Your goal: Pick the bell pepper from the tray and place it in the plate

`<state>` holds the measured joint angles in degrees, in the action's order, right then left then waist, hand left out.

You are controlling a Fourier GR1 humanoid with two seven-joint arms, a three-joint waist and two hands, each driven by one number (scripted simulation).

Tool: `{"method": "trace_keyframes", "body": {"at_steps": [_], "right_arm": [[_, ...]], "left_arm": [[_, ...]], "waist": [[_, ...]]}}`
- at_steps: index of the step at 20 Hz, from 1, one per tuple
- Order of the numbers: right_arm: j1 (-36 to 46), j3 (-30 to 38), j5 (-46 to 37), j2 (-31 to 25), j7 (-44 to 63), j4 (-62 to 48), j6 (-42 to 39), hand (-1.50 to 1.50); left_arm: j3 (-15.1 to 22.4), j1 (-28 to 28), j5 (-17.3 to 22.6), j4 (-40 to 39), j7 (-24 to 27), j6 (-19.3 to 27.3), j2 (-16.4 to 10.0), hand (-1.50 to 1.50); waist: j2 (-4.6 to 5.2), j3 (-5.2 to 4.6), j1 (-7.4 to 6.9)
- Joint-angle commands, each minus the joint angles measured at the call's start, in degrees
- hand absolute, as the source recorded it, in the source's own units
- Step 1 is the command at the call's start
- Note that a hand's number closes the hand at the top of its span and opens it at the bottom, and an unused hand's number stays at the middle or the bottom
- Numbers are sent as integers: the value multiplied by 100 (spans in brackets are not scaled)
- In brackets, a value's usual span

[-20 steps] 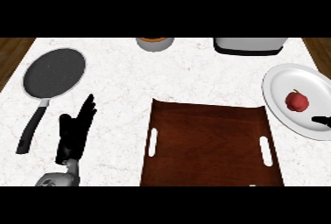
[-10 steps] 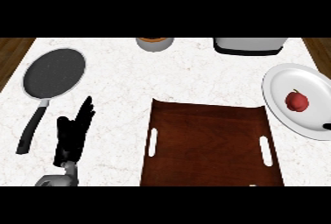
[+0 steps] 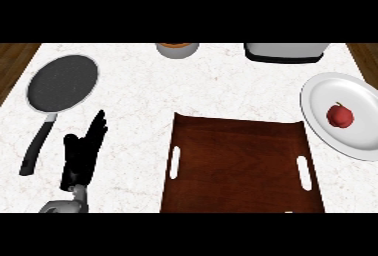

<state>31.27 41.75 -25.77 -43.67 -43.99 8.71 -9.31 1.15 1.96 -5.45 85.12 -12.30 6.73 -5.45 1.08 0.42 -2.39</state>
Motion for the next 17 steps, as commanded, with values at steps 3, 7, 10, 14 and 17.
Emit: {"method": "trace_keyframes", "body": {"at_steps": [3, 7, 10, 14, 17], "right_arm": [[-84, 134, 168, -133, -90, 6, -48, -150], [-202, 189, 190, -365, 166, -74, 105, -150], [-375, 289, 284, -441, 29, -78, 78, -150], [-393, 308, 304, -530, 32, -50, 58, -150], [-475, 309, 292, -280, 26, -72, 520, -150]], "left_arm": [[-184, 124, 91, -340, 240, -53, -49, 0], [15, 5, -105, -29, 10, 114, 58, 0], [-103, 141, 21, -271, 147, -26, -10, 0], [-59, 73, 32, -131, 86, -18, 37, 0], [-150, 297, 13, -254, 45, -94, -127, 0]], "waist": [[-3, -3, 31], [2, 6, -24], [23, 12, 5], [24, 20, -35], [26, 18, -17]]}}
